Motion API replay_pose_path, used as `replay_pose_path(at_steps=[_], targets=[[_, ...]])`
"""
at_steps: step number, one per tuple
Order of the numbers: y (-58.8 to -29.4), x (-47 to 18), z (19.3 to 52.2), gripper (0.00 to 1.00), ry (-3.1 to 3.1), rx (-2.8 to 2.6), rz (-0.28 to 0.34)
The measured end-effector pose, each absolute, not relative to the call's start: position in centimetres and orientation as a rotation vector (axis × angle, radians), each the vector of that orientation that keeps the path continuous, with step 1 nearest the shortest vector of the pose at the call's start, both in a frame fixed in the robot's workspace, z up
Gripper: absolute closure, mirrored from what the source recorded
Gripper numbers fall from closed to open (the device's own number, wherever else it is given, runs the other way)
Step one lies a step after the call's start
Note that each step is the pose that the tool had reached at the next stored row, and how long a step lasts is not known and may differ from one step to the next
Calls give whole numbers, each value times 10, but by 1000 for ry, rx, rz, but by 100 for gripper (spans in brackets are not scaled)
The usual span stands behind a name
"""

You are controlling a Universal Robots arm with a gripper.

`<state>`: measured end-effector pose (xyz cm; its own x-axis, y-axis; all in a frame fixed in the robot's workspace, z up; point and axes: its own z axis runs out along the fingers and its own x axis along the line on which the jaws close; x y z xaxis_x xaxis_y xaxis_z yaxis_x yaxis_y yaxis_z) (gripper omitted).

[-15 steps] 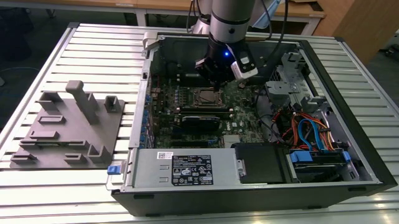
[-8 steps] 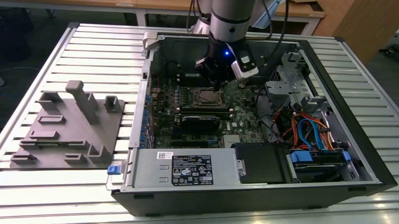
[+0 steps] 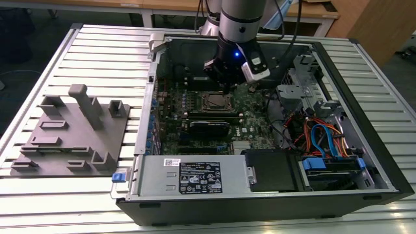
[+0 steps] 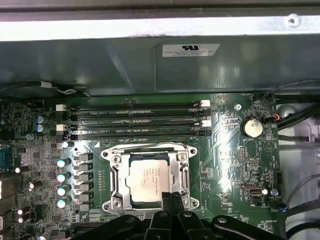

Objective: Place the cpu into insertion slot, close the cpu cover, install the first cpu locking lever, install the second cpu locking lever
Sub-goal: 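Install the second cpu locking lever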

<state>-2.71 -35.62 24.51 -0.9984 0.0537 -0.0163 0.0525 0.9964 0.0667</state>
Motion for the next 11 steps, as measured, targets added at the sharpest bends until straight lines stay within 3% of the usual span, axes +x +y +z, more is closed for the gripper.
replay_pose_path(at_steps=[11], targets=[[-358, -27, 245, 90, 3121, 83, 106]])
